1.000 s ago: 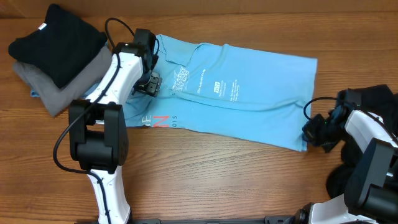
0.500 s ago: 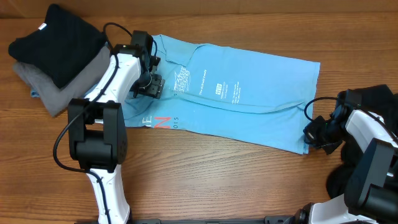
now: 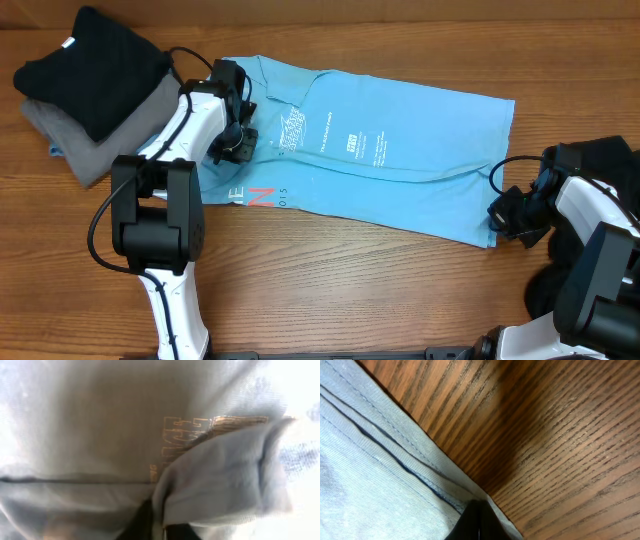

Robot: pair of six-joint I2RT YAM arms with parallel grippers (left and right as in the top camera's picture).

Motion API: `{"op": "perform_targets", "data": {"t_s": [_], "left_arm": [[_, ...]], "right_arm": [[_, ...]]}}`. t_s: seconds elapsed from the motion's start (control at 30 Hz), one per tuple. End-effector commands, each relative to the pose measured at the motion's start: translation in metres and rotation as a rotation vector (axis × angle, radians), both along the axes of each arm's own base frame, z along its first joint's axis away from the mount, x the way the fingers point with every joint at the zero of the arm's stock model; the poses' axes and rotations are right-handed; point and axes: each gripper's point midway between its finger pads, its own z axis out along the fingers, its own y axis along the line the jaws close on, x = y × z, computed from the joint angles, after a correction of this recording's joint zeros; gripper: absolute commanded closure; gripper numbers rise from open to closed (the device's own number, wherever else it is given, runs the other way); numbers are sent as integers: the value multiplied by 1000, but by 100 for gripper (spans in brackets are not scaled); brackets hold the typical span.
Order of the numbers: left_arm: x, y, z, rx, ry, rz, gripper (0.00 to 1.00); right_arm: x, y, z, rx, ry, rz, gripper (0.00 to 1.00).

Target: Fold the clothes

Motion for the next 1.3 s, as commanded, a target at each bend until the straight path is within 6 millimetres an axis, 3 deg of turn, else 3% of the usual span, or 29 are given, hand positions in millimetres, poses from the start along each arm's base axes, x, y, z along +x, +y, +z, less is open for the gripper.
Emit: {"op": "perform_targets", "data": {"t_s": [0.0, 0.17, 0.3, 0.53, 0.67, 0.73, 0.8, 1.07, 1.27], "left_arm": [[-5, 9, -3, 37, 32, 0, 96], [9, 22, 22, 120, -2, 5, 96], [31, 28, 40, 165, -84, 3, 87], [59, 25, 46, 154, -198, -9, 71], [65, 24, 48, 151, -222, -7, 61], [56, 25, 46, 155, -184, -9, 48], [42, 27, 43, 161, -127, -10, 44], [-18, 32, 37, 172, 99, 106, 43], [-32, 32, 11, 170, 126, 148, 44]], "right_arm": [[-7, -14, -6, -71, 42, -18, 96], [-7, -15, -6, -71, 40, -18, 96], [-6, -15, -6, -72, 38, -18, 96], [-6, -15, -6, -72, 38, -18, 96], [-6, -15, -6, -72, 39, -18, 96], [-7, -14, -6, -71, 42, -18, 96], [-7, -14, -6, -70, 44, -18, 96], [-7, -14, -6, -70, 43, -18, 96], [-7, -14, -6, -71, 41, -18, 96]]}}
